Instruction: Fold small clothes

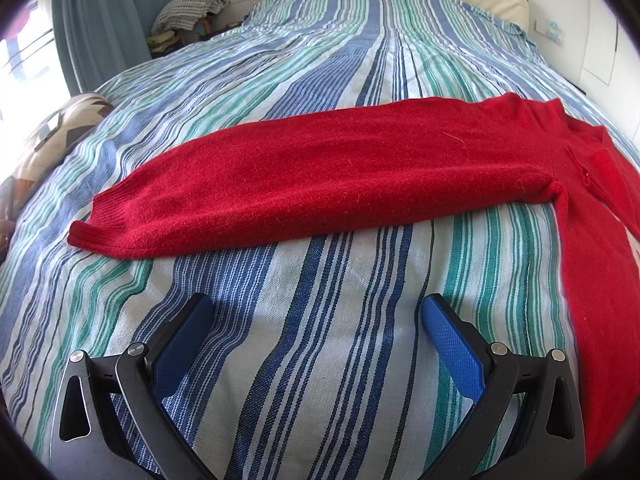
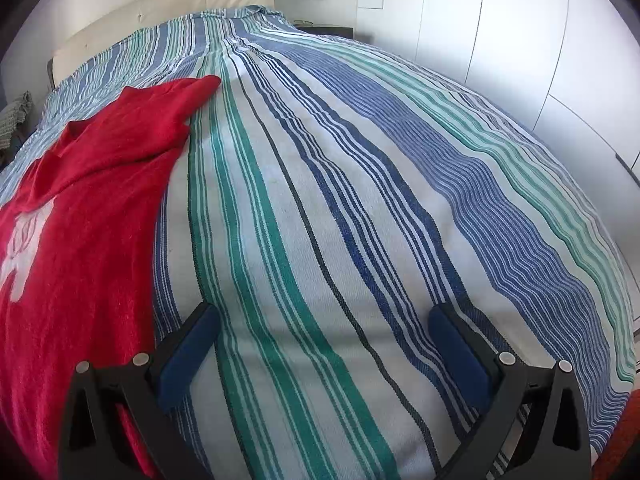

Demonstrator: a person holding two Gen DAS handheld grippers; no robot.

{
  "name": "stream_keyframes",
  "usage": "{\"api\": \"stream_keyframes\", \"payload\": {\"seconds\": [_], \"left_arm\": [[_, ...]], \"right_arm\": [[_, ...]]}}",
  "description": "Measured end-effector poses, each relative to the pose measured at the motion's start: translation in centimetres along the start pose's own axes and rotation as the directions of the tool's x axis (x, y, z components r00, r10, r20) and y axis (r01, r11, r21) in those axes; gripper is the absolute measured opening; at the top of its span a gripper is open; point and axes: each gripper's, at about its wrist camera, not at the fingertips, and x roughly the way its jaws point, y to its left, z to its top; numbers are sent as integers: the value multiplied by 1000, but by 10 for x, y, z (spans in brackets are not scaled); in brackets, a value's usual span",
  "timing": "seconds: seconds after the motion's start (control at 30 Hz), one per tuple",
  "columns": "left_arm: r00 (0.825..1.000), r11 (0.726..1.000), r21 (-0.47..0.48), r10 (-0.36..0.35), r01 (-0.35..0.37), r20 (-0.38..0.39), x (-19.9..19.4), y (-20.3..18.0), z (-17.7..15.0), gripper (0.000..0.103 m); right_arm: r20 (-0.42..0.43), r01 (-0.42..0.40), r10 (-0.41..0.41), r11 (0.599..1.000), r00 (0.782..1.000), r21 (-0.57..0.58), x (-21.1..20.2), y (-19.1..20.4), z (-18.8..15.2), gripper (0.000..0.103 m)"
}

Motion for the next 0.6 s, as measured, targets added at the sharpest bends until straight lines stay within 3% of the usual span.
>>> {"api": "stream_keyframes", "payload": {"seconds": [0.6], "left_arm": [[1000,1000,0,1,-1,0,0,0,0,103]], "right_arm": [[4,8,-8,1000,1000,-5,0,2,-1,102]]}}
